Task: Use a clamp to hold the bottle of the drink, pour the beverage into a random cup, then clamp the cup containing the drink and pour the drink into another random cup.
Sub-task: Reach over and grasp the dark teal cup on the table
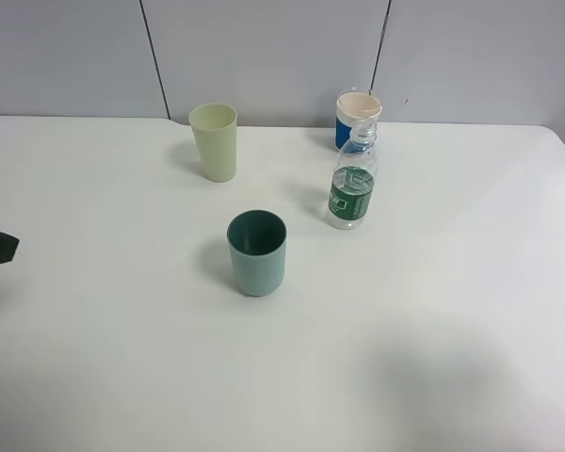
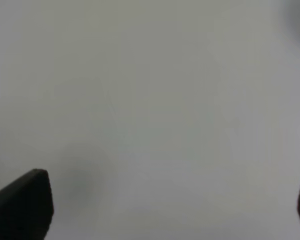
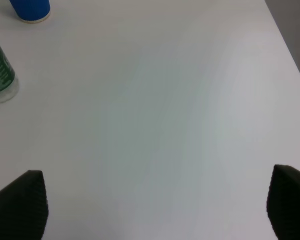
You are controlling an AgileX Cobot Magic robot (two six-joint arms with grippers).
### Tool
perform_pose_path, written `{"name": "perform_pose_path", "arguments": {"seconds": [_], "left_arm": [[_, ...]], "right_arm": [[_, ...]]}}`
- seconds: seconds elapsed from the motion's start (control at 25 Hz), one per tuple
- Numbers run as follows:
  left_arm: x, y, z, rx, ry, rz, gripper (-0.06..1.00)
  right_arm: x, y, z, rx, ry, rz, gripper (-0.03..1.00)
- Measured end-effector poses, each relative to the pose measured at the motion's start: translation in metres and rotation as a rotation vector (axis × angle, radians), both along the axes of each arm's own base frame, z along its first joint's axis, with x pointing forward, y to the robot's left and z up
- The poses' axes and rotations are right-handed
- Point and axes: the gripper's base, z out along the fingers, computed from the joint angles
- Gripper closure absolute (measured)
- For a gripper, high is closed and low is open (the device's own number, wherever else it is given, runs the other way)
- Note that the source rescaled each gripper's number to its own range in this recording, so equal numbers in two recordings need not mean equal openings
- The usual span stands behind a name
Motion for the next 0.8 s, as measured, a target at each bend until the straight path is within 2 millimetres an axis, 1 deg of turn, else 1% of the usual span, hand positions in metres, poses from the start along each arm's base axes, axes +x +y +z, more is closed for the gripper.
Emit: {"name": "perform_pose_path", "arguments": {"seconds": [0.36, 0.52, 0.68, 0.8], "left_arm": [[0.014, -0.031, -0.022, 0.028, 0.138, -0.19, -0.03], [0.015, -0.044, -0.04, 0.031, 0.186, -0.253, -0.04], [0.011, -0.058, -0.062, 0.016, 0.166, -0.317, -0.04], [0.009, -0.067, -0.073, -0.004, 0.096, -0.353, -0.04]], "right_arm": [[0.0, 0.0, 0.0, 0.0, 0.0, 0.0, 0.27], [0.0, 0.0, 0.0, 0.0, 0.0, 0.0, 0.27], [0.0, 0.0, 0.0, 0.0, 0.0, 0.0, 0.27], [0.0, 0.0, 0.0, 0.0, 0.0, 0.0, 0.27]]}}
